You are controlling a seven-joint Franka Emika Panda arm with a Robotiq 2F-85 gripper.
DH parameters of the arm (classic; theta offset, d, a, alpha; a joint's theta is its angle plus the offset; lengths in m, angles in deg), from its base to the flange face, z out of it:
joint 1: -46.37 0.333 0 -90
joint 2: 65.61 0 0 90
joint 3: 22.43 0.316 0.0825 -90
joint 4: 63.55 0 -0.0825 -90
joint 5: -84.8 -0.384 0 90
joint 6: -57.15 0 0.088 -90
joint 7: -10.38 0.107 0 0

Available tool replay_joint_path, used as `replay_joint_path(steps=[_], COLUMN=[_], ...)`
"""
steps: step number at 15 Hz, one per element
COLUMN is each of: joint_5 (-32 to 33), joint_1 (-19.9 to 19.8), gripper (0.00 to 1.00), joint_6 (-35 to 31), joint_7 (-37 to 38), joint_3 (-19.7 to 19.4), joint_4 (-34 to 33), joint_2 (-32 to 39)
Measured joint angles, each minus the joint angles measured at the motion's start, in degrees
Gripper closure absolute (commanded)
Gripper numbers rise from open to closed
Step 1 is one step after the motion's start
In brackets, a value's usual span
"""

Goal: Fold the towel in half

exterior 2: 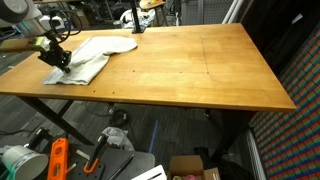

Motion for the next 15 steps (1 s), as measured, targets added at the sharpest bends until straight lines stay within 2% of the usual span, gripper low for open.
replay_joint_path(steps=[1,2,6,8,9,14,15], joint_5=[0.00,0.00,0.00,0.00,0.00,-0.47,-0.80], joint_1=[-0.39,-0.92,-2.70,-3.16,-3.25,-3.28,-3.28], gripper=[0.48,0.72,0.91,0.94,0.90,0.86,0.88], joint_6=[0.55,1.11,2.17,2.94,3.61,6.21,6.38], joint_7=[-0.19,-0.54,-1.69,-2.33,-2.69,-5.36,-5.97], joint_3=[-0.52,-1.00,-2.12,-2.20,-2.20,-2.13,-2.10], joint_4=[-0.04,-0.09,-0.31,-0.46,-0.55,-0.92,-0.97], joint_2=[-0.09,-0.18,-0.34,-0.35,-0.35,-0.40,-0.44])
